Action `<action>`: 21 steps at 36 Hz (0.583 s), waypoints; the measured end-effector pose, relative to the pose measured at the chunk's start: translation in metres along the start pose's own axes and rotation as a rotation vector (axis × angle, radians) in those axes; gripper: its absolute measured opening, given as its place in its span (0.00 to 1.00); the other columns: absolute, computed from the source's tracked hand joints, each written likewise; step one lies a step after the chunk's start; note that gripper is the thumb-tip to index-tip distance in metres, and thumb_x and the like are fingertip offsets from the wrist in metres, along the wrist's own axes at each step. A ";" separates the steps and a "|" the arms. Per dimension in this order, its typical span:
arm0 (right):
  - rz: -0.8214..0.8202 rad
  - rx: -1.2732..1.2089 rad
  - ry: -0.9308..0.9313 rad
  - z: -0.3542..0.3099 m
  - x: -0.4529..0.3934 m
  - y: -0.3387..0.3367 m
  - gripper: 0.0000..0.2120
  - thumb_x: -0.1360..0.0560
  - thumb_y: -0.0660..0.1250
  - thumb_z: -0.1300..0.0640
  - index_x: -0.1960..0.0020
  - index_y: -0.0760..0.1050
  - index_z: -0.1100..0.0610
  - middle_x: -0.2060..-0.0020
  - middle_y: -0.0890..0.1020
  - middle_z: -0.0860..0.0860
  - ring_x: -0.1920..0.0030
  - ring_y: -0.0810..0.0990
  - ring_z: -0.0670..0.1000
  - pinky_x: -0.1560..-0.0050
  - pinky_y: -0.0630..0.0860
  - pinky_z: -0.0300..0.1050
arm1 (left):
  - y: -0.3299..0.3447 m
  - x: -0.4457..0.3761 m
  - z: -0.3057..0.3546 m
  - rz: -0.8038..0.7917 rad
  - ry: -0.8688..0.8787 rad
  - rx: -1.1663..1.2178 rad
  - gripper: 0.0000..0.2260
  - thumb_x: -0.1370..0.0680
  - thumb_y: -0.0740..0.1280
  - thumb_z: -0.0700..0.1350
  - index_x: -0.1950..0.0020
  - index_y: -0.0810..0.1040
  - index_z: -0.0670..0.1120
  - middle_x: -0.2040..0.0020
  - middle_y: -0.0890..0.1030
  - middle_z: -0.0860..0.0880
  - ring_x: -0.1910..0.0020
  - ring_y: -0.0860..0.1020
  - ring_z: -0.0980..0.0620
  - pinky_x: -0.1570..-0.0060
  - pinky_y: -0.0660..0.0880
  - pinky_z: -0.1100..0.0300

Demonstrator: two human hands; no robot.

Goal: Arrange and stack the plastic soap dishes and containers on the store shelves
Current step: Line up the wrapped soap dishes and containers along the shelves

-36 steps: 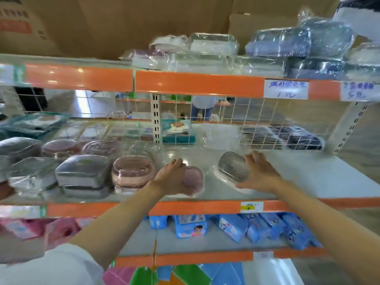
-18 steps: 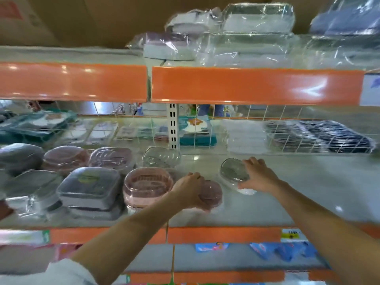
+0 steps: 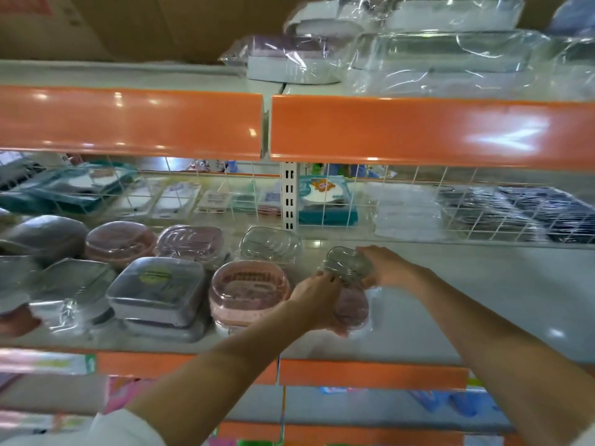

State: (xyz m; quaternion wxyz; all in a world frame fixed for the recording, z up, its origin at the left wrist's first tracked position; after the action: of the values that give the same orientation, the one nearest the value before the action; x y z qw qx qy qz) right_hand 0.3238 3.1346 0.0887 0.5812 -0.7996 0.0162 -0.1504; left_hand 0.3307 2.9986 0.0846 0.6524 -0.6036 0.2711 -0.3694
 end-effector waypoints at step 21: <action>0.073 0.054 -0.068 -0.003 0.120 -0.034 0.30 0.27 0.71 0.56 0.30 0.64 0.62 0.35 0.73 0.59 0.38 0.73 0.56 0.39 0.71 0.47 | -0.023 0.026 0.044 -0.190 -0.072 -0.222 0.33 0.28 0.70 0.60 0.28 0.67 0.47 0.31 0.71 0.50 0.32 0.70 0.47 0.36 0.70 0.51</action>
State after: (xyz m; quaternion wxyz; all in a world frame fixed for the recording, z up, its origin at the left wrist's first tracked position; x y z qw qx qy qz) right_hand 0.4323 3.1187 0.1483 0.6077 -0.7873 0.0215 -0.1020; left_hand 0.3777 3.0032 0.1154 0.5532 -0.7077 0.2283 -0.3755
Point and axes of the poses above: each hand's wrist, its own x-axis away from the middle knuckle, its own y-axis out of the palm, z = x × y, the point moved 7 cm from there along -x, towards the middle knuckle
